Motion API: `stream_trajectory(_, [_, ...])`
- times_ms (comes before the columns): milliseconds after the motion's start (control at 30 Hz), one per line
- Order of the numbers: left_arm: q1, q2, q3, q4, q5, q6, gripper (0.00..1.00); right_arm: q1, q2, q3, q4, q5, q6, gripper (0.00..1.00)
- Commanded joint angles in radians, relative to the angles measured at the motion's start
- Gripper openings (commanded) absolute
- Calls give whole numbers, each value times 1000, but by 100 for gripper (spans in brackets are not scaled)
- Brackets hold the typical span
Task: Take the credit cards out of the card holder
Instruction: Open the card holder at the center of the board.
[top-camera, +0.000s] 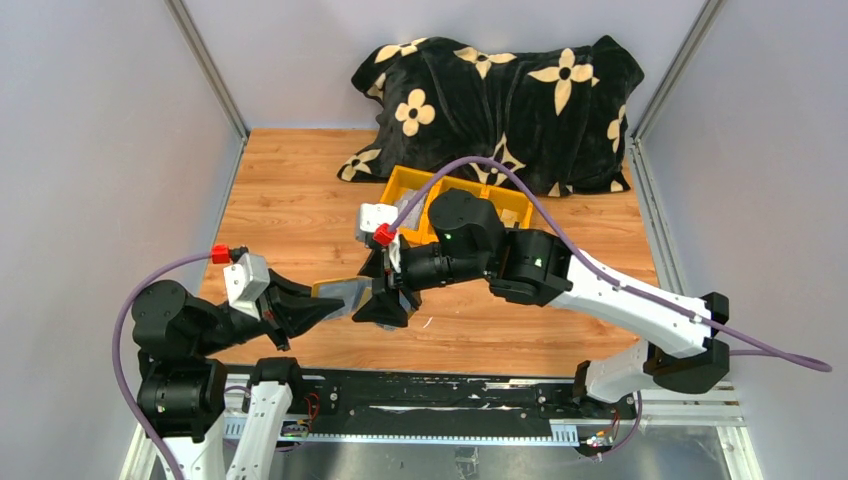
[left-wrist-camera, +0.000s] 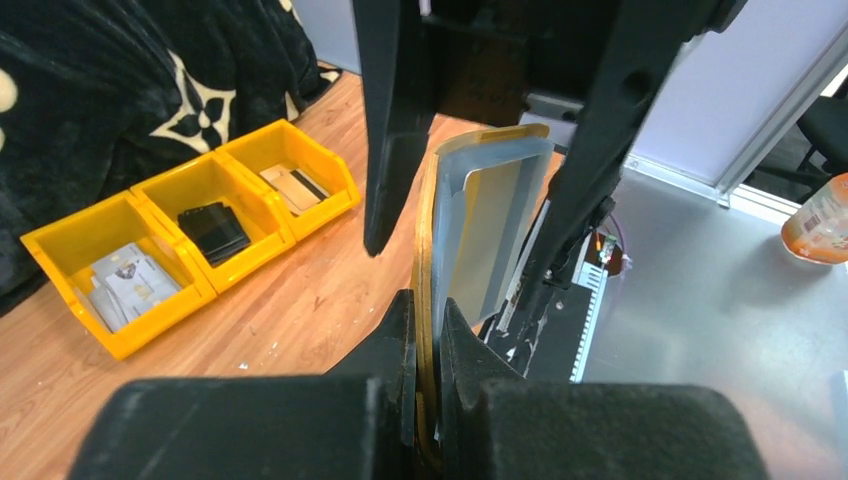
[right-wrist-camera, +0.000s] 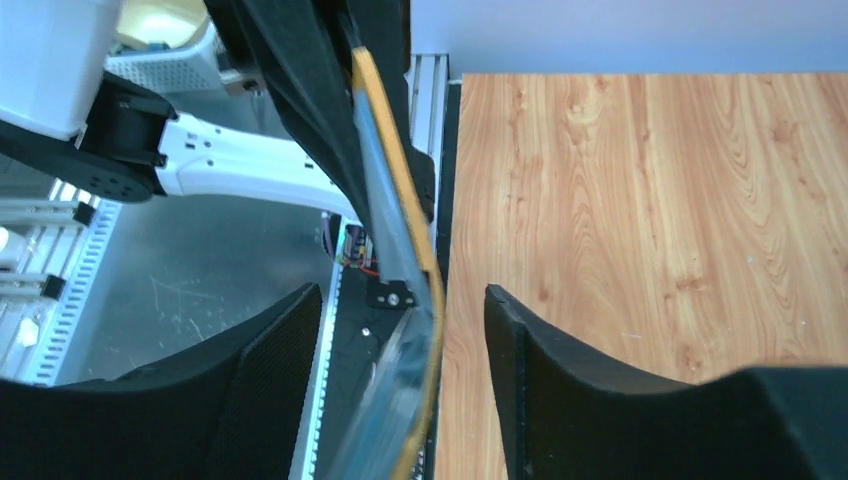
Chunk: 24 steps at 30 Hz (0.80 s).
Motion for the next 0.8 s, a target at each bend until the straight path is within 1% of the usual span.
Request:
stream_trajectory(0, [-2,17,44,9,44,-27,0,-50,0,42,-47,-85,15,54])
stream_trajectory(100, [-2,33,59,9,37,-18,0,-90,-17,21,-44,-146,80,24])
stream_trajectory(133, [-2,36,61,8,28,-15,5,-97,-27,11,-37,-167,96,15])
stream_trajectory(167, [-2,38,60,9,22,-10,22,-103,-35,1,-29,-188,111,9])
stream_trajectory(233, [-2,35,53,8,3,-3,58,-107,-54,-19,2,-229,142,1])
stream_trajectory(267, [-2,31,48,7,-23,-3,71,-108,-63,-37,20,-252,164,0])
stream_trajectory(333, [-2,19,43,7,-63,-4,81,-109,-86,-69,60,-282,192,0])
stream_trajectory(400, [-2,7,38,4,-101,-16,86,-114,-109,-100,111,-289,225,0])
stream_trajectory(600, [-2,-22,14,24,-180,-61,87,-124,-140,-143,187,-321,316,0])
stream_trajectory(667, [-2,-28,1,71,-182,-129,86,-123,-143,-154,201,-335,329,0])
stream_trajectory(700, [-3,-31,-10,108,-162,-158,85,-124,-146,-161,209,-338,334,0])
stream_trajectory(767, [-2,-36,-40,193,-115,-283,83,-125,-153,-175,222,-342,340,0])
